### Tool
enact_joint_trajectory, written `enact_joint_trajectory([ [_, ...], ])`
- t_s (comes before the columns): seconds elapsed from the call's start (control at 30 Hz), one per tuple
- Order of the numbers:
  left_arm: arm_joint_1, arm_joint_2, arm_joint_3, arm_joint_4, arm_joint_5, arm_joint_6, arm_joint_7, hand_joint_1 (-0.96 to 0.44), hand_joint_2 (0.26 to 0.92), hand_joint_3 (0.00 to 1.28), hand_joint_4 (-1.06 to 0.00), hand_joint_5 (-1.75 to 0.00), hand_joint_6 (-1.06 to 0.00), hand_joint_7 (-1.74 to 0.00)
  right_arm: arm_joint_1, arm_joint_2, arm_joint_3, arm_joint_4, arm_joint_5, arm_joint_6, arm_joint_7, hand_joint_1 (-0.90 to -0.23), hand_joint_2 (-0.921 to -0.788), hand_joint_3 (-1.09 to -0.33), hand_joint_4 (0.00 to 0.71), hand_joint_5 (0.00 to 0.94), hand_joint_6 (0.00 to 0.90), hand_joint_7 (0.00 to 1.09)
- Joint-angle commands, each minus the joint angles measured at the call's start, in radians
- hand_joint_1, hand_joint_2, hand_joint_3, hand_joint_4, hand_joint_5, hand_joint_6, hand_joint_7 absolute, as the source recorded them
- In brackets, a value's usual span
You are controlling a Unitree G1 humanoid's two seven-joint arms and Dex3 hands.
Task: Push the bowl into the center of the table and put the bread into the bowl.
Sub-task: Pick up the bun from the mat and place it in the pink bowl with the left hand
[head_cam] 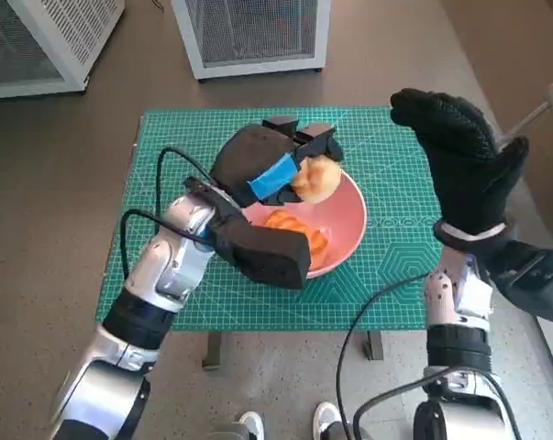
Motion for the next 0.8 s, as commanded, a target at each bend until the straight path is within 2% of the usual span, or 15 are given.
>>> enact_joint_trajectory([
  [0.03,-0.011,-0.007,0.004,0.004,-0.024,0.014,-0.03,0.0,0.921,0.21,-0.53,-1.32,-0.46,-1.35,0.031,-0.01,0.001,0.008,-0.025,-0.011,-0.014,-0.582,-0.921,-0.615,0.236,0.002,-0.001,0.54],
  [0.07,-0.009,-0.007,0.005,0.0,-0.029,0.023,-0.045,0.0,0.921,0.25,-0.48,-1.36,-0.42,-1.39,0.032,-0.01,0.001,0.007,-0.026,-0.013,-0.016,-0.581,-0.921,-0.616,0.236,0.002,-0.001,0.54],
  [0.1,-0.007,-0.007,0.006,-0.002,-0.033,0.028,-0.055,-0.02,0.9,0.25,-0.43,-1.23,-0.38,-1.27,0.032,-0.01,0.002,0.007,-0.027,-0.014,-0.018,-0.58,-0.921,-0.618,0.236,0.002,-0.001,0.54],
  [0.17,-0.002,-0.001,0.007,-0.011,-0.041,0.04,-0.082,-0.12,0.888,0.16,-0.37,-0.64,-0.35,-0.77,0.03,-0.008,0.004,0.008,-0.033,-0.018,-0.024,-0.577,-0.921,-0.623,0.237,0.002,-0.001,0.54],
  [0.2,0.0,0.004,0.005,-0.021,-0.039,0.052,-0.1,-0.15,0.894,0.13,-0.37,-0.52,-0.35,-0.68,0.029,-0.007,0.005,0.009,-0.034,-0.019,-0.027,-0.576,-0.921,-0.624,0.236,0.002,-0.001,0.54],
  [0.23,0.002,0.008,0.003,-0.028,-0.038,0.061,-0.112,-0.24,0.904,0.1,-0.31,-0.34,-0.31,-0.52,0.028,-0.007,0.005,0.009,-0.036,-0.019,-0.029,-0.574,-0.921,-0.626,0.236,0.002,-0.001,0.54],
  [0.3,0.002,0.021,-0.003,-0.041,-0.033,0.077,-0.145,-0.37,0.914,0.07,-0.2,-0.14,-0.25,-0.33,0.026,-0.005,0.006,0.01,-0.04,-0.021,-0.034,-0.572,-0.921,-0.629,0.236,0.001,-0.001,0.54],
  [0.37,0.001,0.036,-0.008,-0.055,-0.027,0.094,-0.185,-0.48,0.917,0.07,-0.11,-0.07,-0.2,-0.24,0.024,-0.004,0.007,0.009,-0.043,-0.021,-0.038,-0.57,-0.921,-0.63,0.236,0.001,-0.001,0.54],
  [0.47,0.003,0.06,-0.007,-0.08,-0.034,0.117,-0.251,-0.61,0.92,0.13,-0.04,-0.02,-0.11,-0.16,0.022,-0.001,0.01,0.008,-0.045,-0.021,-0.043,-0.568,-0.921,-0.631,0.236,0.001,-0.001,0.53],
  [0.63,0.008,0.07,0.038,-0.092,-0.127,0.111,-0.325,-0.73,0.921,0.26,-0.01,0.0,-0.06,-0.11,0.02,0.003,0.017,0.0,-0.045,-0.017,-0.051,-0.568,-0.921,-0.633,0.236,0.001,-0.001,0.53],
  [0.8,0.024,0.059,0.133,-0.068,-0.313,0.06,-0.376,-0.76,0.921,0.36,0.0,0.0,-0.05,-0.09,0.019,0.006,0.026,-0.01,-0.046,-0.011,-0.059,-0.568,-0.921,-0.635,0.235,0.001,-0.001,0.53],
])
